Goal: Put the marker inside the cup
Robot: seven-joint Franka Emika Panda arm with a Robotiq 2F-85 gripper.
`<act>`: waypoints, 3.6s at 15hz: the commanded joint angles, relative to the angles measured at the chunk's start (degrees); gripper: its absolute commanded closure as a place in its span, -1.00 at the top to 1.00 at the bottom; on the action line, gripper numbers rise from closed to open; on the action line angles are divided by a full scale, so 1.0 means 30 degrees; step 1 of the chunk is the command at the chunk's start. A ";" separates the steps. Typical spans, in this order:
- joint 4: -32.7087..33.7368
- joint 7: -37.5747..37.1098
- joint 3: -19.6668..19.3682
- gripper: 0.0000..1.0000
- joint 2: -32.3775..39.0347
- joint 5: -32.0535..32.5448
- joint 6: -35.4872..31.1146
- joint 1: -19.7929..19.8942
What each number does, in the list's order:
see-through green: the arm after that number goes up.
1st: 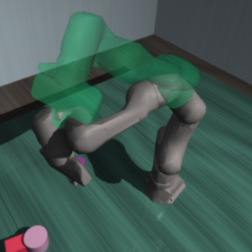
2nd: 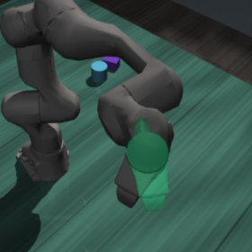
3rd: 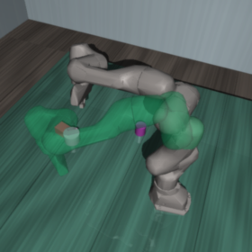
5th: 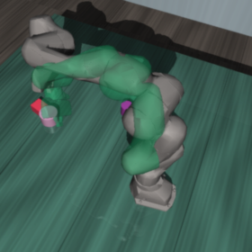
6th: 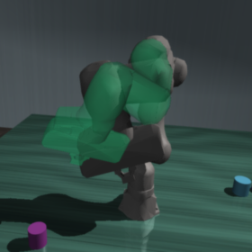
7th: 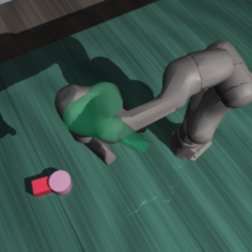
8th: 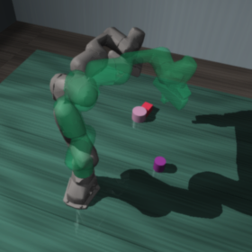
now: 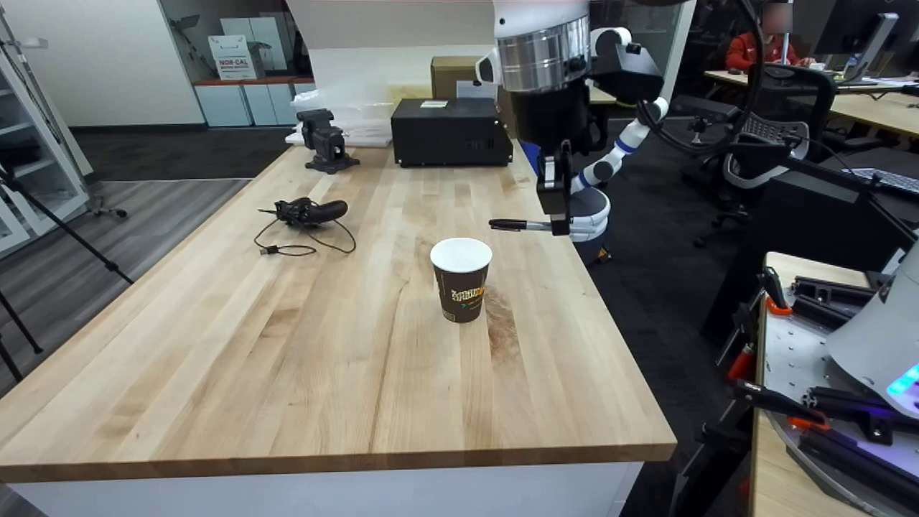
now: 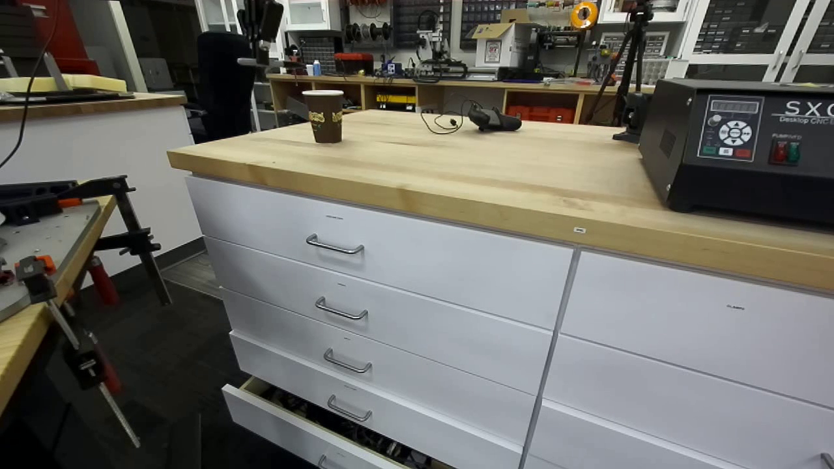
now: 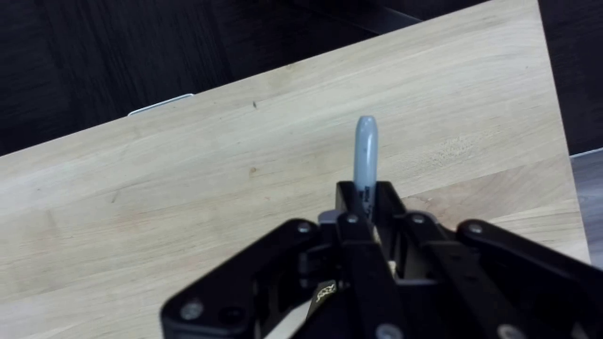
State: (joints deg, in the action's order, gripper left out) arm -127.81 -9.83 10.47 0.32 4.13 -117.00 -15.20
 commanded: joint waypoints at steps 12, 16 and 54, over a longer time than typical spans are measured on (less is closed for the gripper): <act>0.6069 0.0312 0.0860 -0.94 0.4542 0.1719 0.5568 -0.0406; 0.6779 0.0173 0.0735 -0.94 0.5348 0.2022 0.5927 -0.0478; 0.9017 -0.4325 -0.0272 0.78 0.7233 0.2529 0.1990 -0.0937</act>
State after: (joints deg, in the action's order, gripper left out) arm -100.96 -23.02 10.58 22.00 12.09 -111.17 -17.14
